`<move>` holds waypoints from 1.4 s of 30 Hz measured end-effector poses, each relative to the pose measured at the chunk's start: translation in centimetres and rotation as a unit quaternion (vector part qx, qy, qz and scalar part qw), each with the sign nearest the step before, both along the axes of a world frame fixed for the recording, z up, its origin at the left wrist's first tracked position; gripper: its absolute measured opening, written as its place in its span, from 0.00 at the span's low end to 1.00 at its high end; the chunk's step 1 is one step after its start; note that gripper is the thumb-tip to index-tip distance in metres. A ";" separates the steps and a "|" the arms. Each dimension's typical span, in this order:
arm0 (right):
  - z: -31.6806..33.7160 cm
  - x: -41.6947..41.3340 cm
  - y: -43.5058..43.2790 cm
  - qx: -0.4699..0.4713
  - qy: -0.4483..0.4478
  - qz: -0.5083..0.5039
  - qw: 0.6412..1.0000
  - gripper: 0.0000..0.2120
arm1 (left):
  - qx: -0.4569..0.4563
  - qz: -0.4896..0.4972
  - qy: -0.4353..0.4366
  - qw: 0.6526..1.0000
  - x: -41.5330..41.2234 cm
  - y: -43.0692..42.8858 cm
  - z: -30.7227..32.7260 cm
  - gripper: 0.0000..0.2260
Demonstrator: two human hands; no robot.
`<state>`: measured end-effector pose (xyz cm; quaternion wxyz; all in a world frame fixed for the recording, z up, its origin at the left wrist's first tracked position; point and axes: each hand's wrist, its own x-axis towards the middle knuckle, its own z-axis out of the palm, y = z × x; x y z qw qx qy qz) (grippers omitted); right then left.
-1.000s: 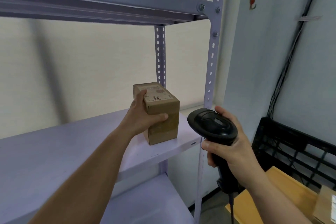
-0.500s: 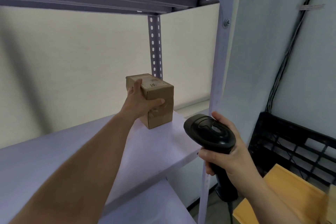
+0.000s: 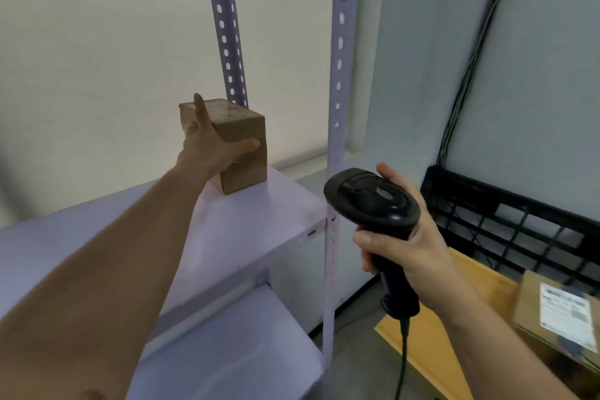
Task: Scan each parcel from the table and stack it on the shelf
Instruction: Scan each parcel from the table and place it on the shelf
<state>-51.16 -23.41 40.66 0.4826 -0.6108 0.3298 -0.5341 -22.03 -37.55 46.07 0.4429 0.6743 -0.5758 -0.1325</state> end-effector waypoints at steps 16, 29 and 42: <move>-2.0 -17.1 9.4 -0.012 0.053 -0.097 0.994 0.40 | -0.274 0.036 0.118 0.954 -22.3 15.2 -6.8 0.21; -6.1 -29.8 13.9 0.004 0.043 -0.231 0.972 0.41 | 0.052 -0.233 0.004 0.971 -41.8 17.0 -17.8 0.21; -9.0 -34.6 9.8 0.089 0.052 -0.368 0.924 0.39 | 0.244 -0.349 -0.054 0.903 -49.8 8.0 -23.5 0.26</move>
